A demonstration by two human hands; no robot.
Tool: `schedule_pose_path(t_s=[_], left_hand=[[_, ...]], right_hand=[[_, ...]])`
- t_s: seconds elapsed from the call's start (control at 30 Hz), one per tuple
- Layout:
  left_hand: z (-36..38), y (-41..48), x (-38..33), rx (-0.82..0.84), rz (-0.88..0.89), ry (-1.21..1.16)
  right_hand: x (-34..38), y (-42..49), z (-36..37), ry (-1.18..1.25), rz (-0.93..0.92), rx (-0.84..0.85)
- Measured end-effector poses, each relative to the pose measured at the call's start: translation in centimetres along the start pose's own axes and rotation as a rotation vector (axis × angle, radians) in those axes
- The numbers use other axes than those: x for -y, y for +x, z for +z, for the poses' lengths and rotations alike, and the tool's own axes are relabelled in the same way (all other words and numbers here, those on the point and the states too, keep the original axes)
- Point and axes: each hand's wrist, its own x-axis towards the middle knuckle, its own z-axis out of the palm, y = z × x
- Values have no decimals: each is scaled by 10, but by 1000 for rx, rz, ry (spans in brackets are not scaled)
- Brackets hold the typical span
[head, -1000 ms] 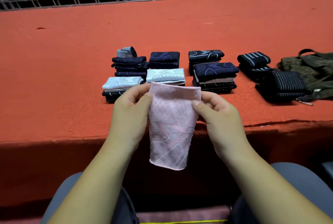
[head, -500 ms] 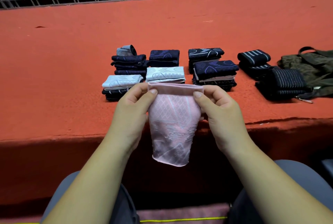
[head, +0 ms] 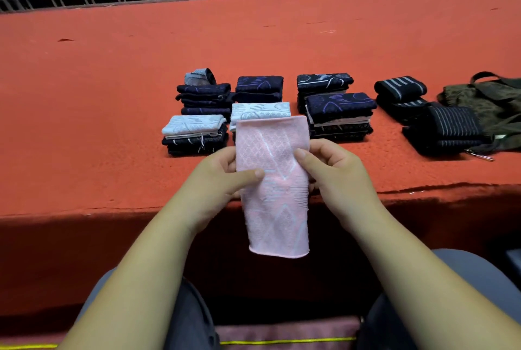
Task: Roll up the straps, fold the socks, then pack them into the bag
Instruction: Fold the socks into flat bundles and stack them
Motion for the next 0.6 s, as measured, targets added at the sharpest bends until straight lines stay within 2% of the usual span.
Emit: schedule_pose_path(t_s=[0.2,0.37,0.6], left_hand=[[-1,2,2,-70,25,40],[-4,4,3,-122,50,26],[-7,9,5,-139,30,-5]], right_hand=[[2,5,-9,-115,-11,189],[-3,9,-15,-140,-11,186],[-4,13,-18,-98,81,229]])
